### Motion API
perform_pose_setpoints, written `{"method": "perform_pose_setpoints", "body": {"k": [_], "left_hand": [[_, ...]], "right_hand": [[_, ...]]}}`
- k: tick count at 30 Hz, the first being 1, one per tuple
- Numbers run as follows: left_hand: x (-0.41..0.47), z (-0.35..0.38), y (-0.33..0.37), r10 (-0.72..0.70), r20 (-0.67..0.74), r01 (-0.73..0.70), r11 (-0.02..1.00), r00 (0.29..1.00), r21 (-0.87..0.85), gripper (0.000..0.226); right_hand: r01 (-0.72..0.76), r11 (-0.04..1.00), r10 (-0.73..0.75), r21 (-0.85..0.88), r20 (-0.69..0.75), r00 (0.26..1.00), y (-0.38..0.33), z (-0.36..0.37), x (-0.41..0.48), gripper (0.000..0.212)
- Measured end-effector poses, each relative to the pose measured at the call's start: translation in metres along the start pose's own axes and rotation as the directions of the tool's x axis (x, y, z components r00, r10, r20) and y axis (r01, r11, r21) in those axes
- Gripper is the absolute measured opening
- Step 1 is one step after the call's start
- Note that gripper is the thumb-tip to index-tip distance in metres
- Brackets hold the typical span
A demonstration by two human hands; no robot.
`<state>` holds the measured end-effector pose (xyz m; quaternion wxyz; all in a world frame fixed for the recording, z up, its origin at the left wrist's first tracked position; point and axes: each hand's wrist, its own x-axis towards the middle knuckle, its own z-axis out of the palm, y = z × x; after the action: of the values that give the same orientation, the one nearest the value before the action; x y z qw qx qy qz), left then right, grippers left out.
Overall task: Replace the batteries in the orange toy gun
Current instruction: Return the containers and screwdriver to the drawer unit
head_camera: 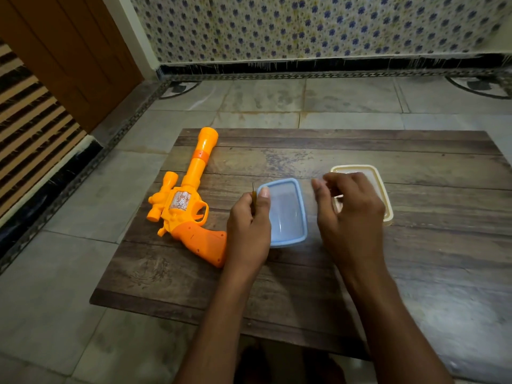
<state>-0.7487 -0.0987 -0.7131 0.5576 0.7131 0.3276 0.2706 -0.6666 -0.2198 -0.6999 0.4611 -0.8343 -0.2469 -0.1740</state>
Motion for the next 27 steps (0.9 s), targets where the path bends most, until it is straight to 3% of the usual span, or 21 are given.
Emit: {"method": "perform_pose_setpoints", "body": {"k": [2, 4, 7, 11, 19, 27], "left_hand": [[0.000, 0.000, 0.002, -0.013, 0.008, 0.013, 1.000, 1.000, 0.019, 0.066], [0.001, 0.001, 0.002, -0.026, 0.007, 0.026, 0.999, 1.000, 0.031, 0.064], [0.000, 0.005, 0.003, -0.033, 0.006, 0.033, 0.998, 0.999, 0.049, 0.055], [-0.001, 0.009, 0.002, -0.025, 0.018, 0.023, 0.995, 1.000, 0.094, 0.049], [0.000, 0.012, 0.000, 0.000, 0.031, -0.005, 0.989, 1.000, 0.148, 0.048], [0.018, 0.020, 0.004, -0.008, 0.038, 0.000, 0.980, 0.999, 0.197, 0.050]], "right_hand": [[-0.053, 0.974, 0.034, -0.218, -0.090, 0.995, 0.010, -0.004, 0.001, 0.025], [-0.216, 0.917, 0.193, -0.334, -0.099, 0.976, 0.018, -0.007, 0.000, 0.035], [-0.412, 0.821, 0.411, -0.395, -0.092, 0.907, 0.021, -0.012, 0.002, 0.046], [-0.532, 0.741, 0.524, -0.409, -0.145, 0.840, 0.029, -0.020, 0.007, 0.051], [-0.593, 0.784, 0.602, -0.184, -0.011, 0.799, 0.045, -0.027, 0.009, 0.052], [-0.605, 0.790, 0.601, 0.098, 0.065, 0.796, 0.050, -0.026, 0.012, 0.031]]}}
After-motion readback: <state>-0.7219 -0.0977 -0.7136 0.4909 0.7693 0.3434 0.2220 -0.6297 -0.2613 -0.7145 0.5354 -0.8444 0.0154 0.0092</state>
